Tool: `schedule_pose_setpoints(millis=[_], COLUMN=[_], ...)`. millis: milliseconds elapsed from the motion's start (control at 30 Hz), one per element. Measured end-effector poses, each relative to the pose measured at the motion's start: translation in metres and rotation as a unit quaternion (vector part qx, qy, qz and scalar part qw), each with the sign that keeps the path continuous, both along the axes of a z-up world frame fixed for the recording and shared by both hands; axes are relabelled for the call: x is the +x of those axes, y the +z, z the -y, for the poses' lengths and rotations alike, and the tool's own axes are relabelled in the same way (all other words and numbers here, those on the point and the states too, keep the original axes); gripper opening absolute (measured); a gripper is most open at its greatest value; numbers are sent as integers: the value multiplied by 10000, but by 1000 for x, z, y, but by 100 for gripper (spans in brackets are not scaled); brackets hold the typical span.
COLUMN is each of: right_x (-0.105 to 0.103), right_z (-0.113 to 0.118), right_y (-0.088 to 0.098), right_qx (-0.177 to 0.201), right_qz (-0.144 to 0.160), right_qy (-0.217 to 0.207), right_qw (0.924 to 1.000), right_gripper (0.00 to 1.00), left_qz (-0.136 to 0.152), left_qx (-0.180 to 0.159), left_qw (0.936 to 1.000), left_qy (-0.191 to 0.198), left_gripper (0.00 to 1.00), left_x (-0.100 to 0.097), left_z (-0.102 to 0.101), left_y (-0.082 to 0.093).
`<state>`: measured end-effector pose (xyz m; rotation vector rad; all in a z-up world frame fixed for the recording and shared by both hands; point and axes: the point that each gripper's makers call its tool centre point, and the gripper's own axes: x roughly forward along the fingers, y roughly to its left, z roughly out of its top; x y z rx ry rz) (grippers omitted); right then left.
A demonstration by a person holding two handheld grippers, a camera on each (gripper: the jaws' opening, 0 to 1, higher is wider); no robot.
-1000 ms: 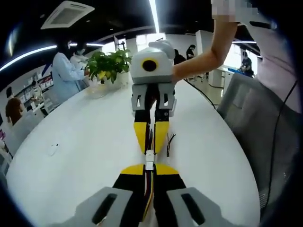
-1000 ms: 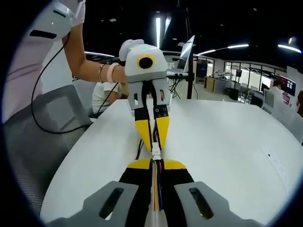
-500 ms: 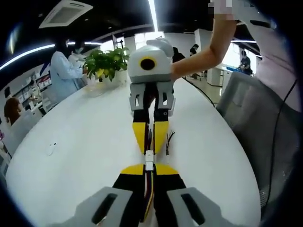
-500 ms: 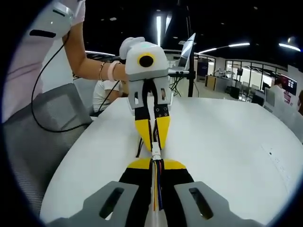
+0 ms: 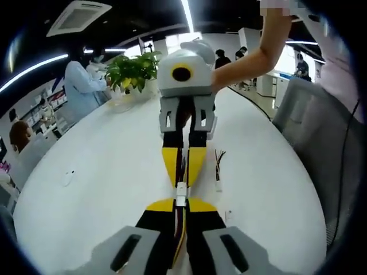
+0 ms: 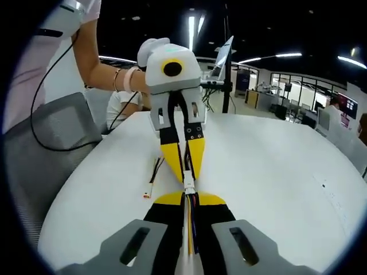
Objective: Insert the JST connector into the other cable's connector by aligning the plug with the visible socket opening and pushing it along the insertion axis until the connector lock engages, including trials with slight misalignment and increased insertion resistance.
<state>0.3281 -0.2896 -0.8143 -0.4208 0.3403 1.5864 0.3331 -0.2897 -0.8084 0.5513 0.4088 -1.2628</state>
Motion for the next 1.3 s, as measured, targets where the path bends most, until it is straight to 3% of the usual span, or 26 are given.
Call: schedule_pose_setpoints(millis=[600,1300], right_x=[-3,-4], right_z=[0,2], right_y=[-21,-31], right_qx=[-213,-347], right_qz=[-142,-187], right_qy=[-1,-34], right_qw=[9997,9992], right_gripper=[3,3], left_qz=[-316,-387], left_qx=[-123,-48], left_qw=[9994,9992], left_qy=[64,15], left_gripper=[0,0], left_x=[-3,-5], left_z=[-2,-1], left_y=[-21,-32])
